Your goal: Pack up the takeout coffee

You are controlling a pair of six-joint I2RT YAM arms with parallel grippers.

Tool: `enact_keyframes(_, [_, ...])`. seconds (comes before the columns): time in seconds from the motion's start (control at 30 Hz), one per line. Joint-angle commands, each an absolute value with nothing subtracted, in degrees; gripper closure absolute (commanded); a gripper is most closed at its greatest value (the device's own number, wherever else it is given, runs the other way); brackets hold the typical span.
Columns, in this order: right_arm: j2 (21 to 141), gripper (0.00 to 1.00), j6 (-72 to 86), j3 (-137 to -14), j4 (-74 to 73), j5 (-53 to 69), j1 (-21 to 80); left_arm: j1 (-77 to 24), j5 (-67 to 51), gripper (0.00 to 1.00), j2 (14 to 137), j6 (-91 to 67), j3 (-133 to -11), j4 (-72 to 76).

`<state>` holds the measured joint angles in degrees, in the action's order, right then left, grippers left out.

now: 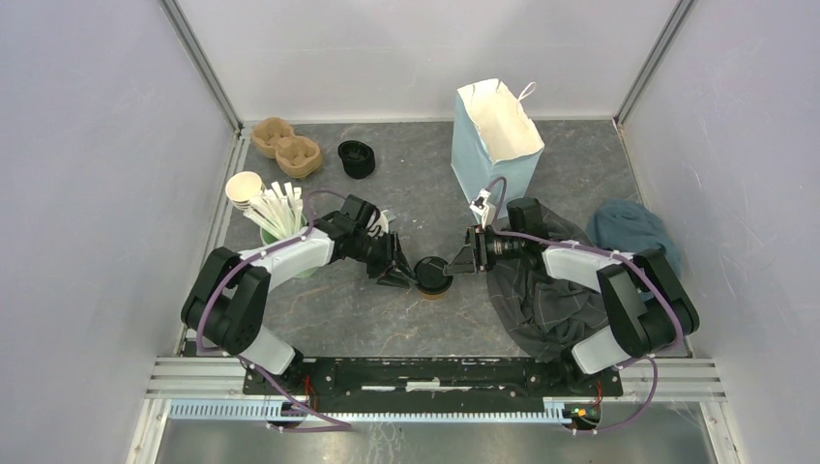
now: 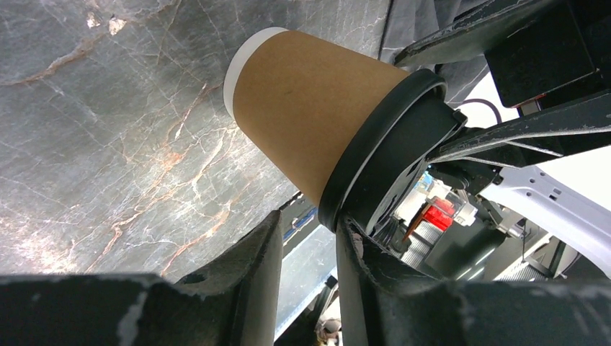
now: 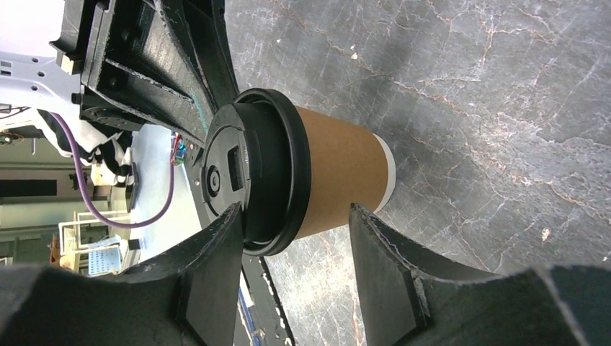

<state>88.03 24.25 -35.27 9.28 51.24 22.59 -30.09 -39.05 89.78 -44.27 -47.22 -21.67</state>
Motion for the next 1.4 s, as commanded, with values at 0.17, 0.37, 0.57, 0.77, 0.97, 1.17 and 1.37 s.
enact_keyframes(0.17, [89.4,0.43,14.4,-33.8,-7.9,40.2,24.2,-34.8,-18.6,0.68,91.5,-37.1,-43.7,-29.0])
enact_keyframes(0.37, [87.3,0.42,14.1,-40.8,-12.3,41.5,24.2,-34.8,-25.8,0.61,92.9,-35.2,-53.9,-30.0])
enact_keyframes(0.57, [88.1,0.36,13.2,-44.6,-14.7,43.7,24.2,-34.8,-24.0,0.49,90.6,-32.4,-58.0,-34.6])
enact_keyframes(0.77, [87.0,0.32,12.6,-47.1,-17.3,42.0,24.1,-34.8,-21.7,0.33,87.4,-31.8,-58.7,-37.5])
enact_keyframes(0.97, [83.7,0.25,10.9,-49.6,-22.4,39.8,24.0,-34.7,-20.5,0.26,88.0,-32.8,-63.6,-40.7])
enact_keyframes(1.17, [79.9,0.23,9.2,-52.5,-27.7,35.9,24.0,-34.7,-15.2,0.16,88.1,-34.0,-70.7,-46.1])
enact_keyframes(1.37, [77.3,0.21,9.4,-54.7,-29.8,34.7,24.0,-34.8,-27.3,0.07,89.3,-33.6,-69.5,-40.1])
